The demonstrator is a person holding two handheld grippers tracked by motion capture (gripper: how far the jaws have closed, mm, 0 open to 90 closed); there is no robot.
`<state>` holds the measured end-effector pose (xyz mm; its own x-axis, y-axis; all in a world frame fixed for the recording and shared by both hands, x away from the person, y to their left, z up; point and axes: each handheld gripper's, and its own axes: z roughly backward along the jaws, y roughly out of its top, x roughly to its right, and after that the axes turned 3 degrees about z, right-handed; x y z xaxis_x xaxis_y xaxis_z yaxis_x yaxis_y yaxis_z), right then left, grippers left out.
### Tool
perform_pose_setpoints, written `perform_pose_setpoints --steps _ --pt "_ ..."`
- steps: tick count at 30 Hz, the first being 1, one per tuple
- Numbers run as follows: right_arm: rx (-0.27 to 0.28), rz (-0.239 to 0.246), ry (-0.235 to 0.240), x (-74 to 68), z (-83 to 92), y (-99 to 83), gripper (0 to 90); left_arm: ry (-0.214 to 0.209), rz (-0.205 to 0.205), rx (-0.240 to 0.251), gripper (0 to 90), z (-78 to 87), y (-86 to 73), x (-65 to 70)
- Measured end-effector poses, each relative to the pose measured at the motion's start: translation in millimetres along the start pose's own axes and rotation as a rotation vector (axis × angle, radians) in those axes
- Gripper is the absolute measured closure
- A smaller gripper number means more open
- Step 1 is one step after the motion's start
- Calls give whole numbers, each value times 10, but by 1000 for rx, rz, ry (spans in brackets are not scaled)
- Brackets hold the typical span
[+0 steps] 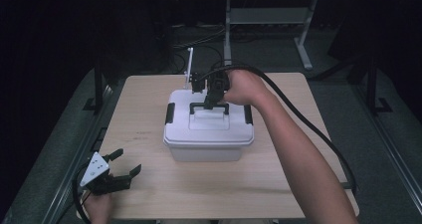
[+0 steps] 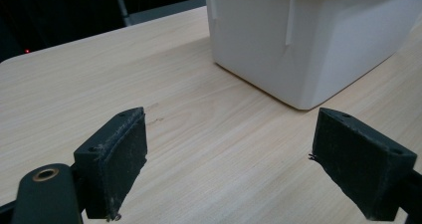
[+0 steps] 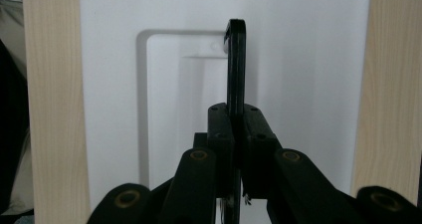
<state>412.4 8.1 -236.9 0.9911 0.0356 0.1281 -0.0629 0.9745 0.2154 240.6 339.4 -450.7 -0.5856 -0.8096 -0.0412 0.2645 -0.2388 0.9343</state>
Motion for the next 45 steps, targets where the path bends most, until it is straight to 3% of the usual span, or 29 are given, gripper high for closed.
perform_pose_setpoints --steps 20,45 --pt "-14 -8 21 152 -233 110 845 2 -9 -8 135 -1 -1 8" --pt "-25 -21 43 179 -367 110 844 6 -3 1 135 7 -1 -7"
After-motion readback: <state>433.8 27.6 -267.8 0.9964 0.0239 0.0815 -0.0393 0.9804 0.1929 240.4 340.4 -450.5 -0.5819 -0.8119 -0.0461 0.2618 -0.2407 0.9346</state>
